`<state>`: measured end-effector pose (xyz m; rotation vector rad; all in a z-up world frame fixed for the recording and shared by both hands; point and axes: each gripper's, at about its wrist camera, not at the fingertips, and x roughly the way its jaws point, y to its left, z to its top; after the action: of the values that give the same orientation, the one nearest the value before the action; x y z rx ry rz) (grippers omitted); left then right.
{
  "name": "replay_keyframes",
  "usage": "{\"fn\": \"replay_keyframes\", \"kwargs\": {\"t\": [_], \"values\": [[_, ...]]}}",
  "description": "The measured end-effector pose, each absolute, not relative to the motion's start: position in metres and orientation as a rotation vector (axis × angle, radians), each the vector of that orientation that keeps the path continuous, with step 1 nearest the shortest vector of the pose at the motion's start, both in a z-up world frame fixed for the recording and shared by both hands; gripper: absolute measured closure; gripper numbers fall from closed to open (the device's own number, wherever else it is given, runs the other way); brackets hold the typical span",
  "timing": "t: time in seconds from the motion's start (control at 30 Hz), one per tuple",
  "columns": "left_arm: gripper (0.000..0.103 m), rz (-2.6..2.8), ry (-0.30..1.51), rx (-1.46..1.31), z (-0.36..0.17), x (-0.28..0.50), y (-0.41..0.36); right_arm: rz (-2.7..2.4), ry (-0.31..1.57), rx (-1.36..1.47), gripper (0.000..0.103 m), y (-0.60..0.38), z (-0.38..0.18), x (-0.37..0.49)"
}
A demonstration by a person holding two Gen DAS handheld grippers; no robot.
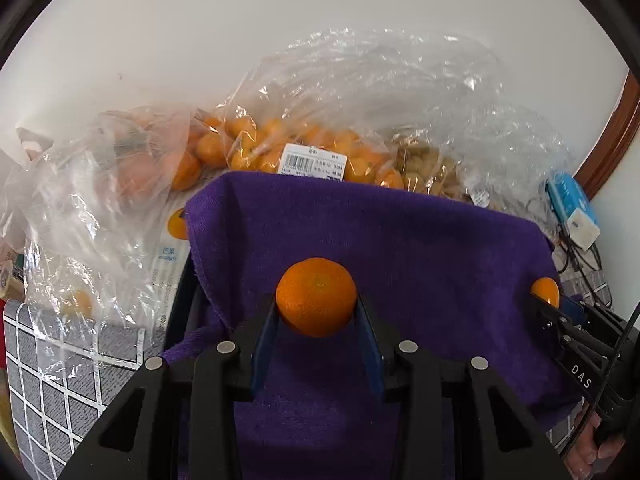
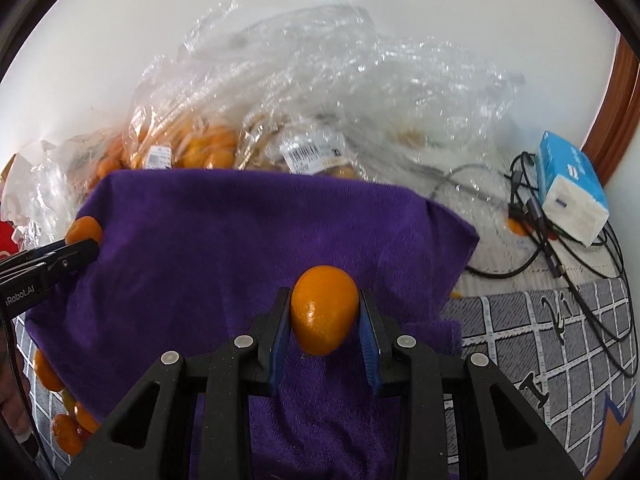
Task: Organize fruits
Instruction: 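Open the right tool to drop its orange on the towel while the left tool releases its orange, then grasp another orange from the row with the right tool while the left tool approaches a large orange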
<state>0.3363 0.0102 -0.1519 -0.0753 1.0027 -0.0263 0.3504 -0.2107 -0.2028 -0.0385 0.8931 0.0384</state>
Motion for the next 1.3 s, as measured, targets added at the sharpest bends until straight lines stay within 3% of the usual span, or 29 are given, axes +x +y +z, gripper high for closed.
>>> {"fn": "replay_keyframes", "kwargs": {"t": [0.37,0.5,0.57,0.63,1.03,1.3], "values": [[0.065,0.001,1.077,-0.058,-0.172,0.345,0.008,0.039,0.916,-0.069,0.068,-0.201,-0.213,0.353],[0.062,0.002,1.077,-0.041,-0.171,0.345,0.007,0.033,0.9,-0.071,0.05,-0.199,-0.205,0.349],[0.046,-0.004,1.06,-0.034,-0.166,0.342,0.005,0.013,0.868,-0.078,0.045,-0.196,-0.196,0.343],[0.043,-0.01,1.031,-0.033,-0.156,0.339,0.004,-0.013,0.831,-0.076,0.039,-0.195,-0.184,0.335],[0.043,-0.07,0.888,-0.028,-0.098,0.309,-0.01,-0.077,0.696,-0.06,0.038,-0.192,-0.122,0.26],[0.043,-0.072,0.805,-0.042,-0.054,0.272,-0.004,-0.071,0.703,-0.037,0.038,-0.197,-0.112,0.215]]}}
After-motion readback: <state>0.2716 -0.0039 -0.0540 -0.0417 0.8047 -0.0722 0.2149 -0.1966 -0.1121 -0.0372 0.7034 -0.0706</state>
